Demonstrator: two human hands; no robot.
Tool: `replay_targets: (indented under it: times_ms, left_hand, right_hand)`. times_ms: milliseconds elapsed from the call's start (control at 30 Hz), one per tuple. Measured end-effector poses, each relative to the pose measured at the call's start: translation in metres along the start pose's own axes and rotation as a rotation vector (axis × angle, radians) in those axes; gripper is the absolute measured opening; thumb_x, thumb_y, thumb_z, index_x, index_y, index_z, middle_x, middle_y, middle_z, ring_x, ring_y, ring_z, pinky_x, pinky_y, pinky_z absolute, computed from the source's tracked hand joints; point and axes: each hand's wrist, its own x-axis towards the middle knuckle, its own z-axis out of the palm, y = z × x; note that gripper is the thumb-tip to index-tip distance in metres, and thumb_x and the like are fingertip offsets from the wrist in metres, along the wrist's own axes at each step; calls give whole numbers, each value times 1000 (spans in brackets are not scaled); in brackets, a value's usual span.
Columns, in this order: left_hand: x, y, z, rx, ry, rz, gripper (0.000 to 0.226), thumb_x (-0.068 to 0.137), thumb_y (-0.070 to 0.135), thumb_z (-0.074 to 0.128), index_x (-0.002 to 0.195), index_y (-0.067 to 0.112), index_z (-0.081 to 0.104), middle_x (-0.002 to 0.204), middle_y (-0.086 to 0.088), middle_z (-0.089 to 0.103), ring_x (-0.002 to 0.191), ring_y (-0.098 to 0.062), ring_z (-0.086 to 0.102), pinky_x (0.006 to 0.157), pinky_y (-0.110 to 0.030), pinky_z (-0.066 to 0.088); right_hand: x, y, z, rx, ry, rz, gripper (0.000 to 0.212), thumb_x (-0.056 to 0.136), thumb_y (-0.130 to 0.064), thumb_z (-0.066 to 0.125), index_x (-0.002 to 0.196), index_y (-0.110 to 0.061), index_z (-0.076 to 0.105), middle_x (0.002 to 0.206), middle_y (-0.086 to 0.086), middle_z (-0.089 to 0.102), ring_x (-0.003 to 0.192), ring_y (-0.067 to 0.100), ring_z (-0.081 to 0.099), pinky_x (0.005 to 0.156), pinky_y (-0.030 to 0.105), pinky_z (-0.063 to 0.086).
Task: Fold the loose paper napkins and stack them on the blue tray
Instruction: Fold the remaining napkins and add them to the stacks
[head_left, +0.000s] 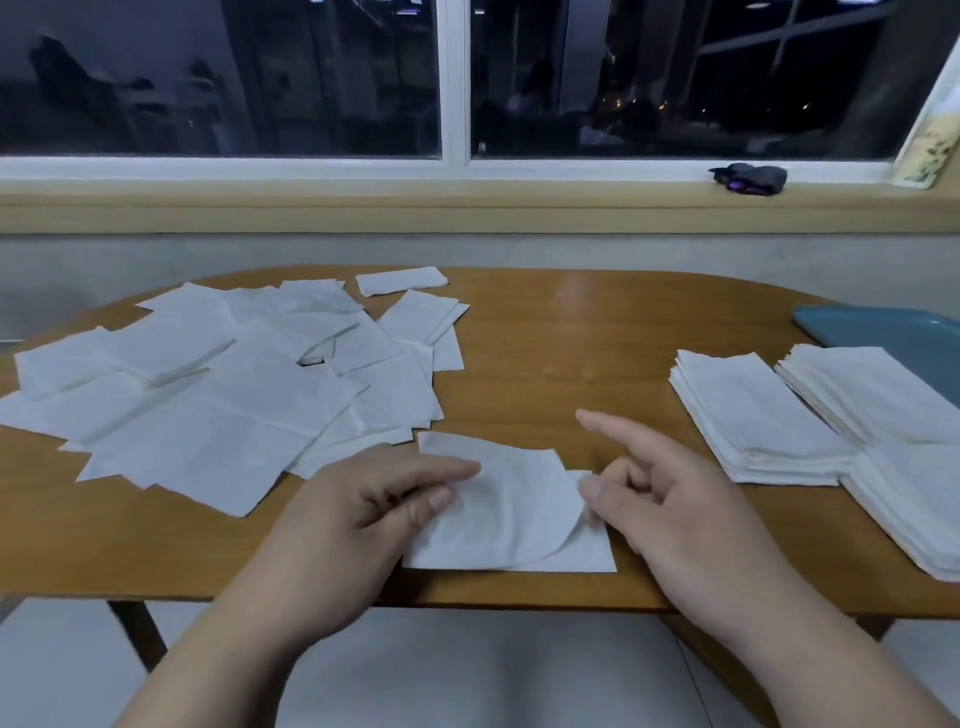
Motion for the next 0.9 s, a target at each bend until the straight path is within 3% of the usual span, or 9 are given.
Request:
replay_targets:
  times_ms: [67,200,333,500,600,667,733,800,900]
  left_hand:
    - [-1,1,0,23,-3,57,29,86,29,63,97,54,69,84,30,65,87,9,60,73,-3,37]
    - [-2,-3,-2,95,-2,73,39,90,14,66,86,52,73,85,31,66,91,10,60,75,-2,37]
    - [-6,2,-3,105,23,94,44,90,5,67,87,50,70,83,35,65,88,14,59,73,0,37]
    - [-9,7,-8,0,101,171,41,86,12,72,86,53,74,75,17,67,65,-7,60,57,-6,38]
    - [-10,8,-7,-137,133,172,38,83,14,74,82,52,75,69,8,65,58,-4,53,54,-8,37]
    - [-9,11,-5,-226,143,129,33,81,16,75,80,49,76,65,10,62,54,-1,49,52,-8,35]
    - [-8,11,-5,-225,157,74,41,82,10,70,80,51,75,65,8,61,57,-1,51,54,-8,36]
    - [-7,8,-6,-168,153,4,46,86,7,69,85,52,74,69,5,62,60,-1,53,57,-7,38]
    - [-5,5,-5,-135,143,-99,35,89,10,68,90,45,75,68,8,63,59,-2,54,57,-8,38]
  right_hand:
    - [4,2,1,-40,12,31,44,91,-26,67,130,-46,56,76,-4,67,75,14,63,66,10,44]
    - [6,4,2,-116,22,55,38,92,-20,66,123,-41,61,76,-7,68,68,3,62,62,9,43]
    - [3,4,2,-98,55,30,31,93,-28,63,122,-40,62,80,-4,68,72,7,62,65,11,45]
    - [1,6,1,-109,93,-9,60,83,-53,65,138,-57,43,112,-27,61,62,2,53,78,27,48]
    - [-1,4,0,-46,31,-25,72,71,-67,63,134,-74,28,131,-27,55,82,15,68,87,30,54]
    - [0,4,1,62,-11,-50,69,79,-60,69,133,-76,28,139,-13,57,110,27,66,97,36,53]
    - [-1,3,3,174,-25,-111,67,89,-38,70,134,-71,34,144,-4,55,126,22,59,108,47,46]
    - [-3,2,2,189,6,-153,64,94,-18,65,134,-64,44,135,-5,62,124,16,60,108,48,45]
    - [-4,5,1,82,61,-162,47,94,-17,63,120,-55,63,108,-17,72,101,19,66,97,37,53]
